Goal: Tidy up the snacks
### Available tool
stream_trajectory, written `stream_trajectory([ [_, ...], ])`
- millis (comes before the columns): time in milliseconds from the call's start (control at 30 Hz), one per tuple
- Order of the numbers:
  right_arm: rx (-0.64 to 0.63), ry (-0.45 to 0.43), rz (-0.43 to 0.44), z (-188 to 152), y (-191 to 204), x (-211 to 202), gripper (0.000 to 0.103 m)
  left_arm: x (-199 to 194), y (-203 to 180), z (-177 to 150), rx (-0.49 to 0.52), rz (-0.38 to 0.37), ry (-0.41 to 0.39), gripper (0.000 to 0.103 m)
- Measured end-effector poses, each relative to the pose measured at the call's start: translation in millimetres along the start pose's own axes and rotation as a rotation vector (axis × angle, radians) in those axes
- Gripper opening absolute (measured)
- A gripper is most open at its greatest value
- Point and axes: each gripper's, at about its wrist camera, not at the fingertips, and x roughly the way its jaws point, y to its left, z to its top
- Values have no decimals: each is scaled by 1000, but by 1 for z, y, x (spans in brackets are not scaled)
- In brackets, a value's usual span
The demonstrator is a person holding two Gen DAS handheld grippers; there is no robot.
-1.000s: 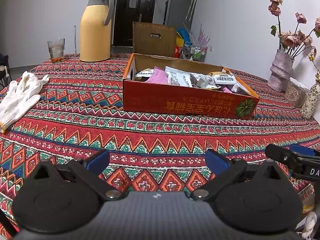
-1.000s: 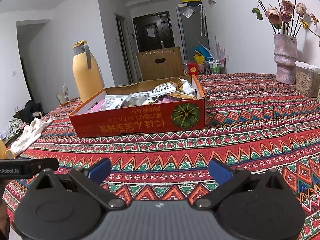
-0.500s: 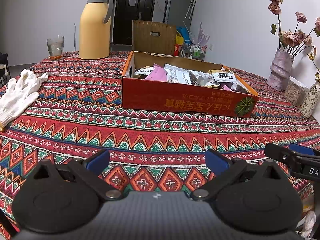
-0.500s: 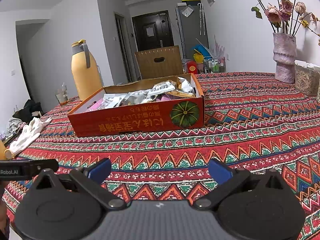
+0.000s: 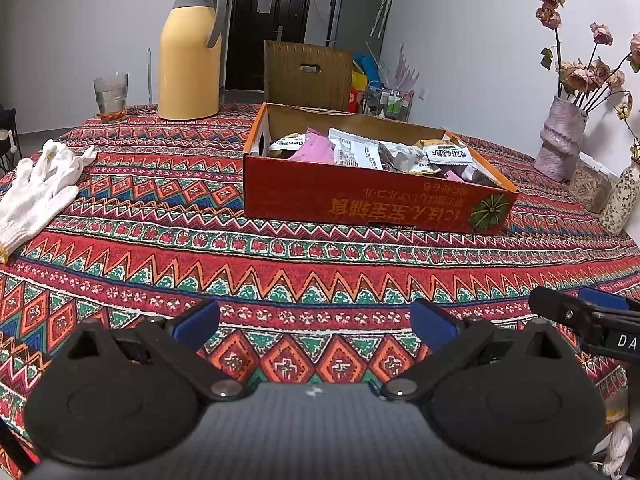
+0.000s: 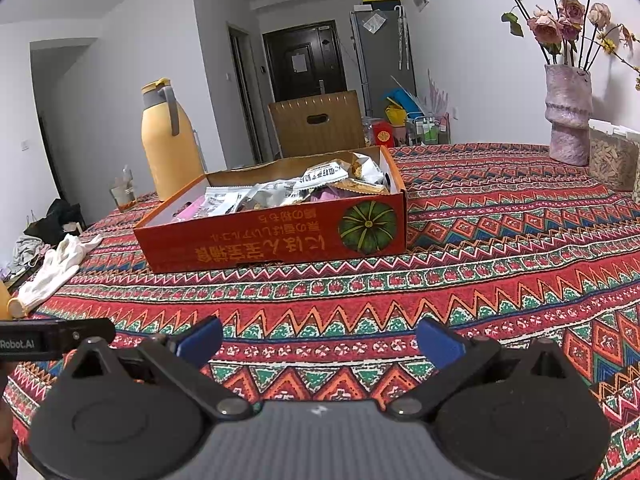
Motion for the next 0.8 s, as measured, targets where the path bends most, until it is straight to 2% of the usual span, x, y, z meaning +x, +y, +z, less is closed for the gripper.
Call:
stream_trajectory([
  [800,1,5,-7,-1,-3,-1,103,-3,2,1,-2,-13,-12,103],
])
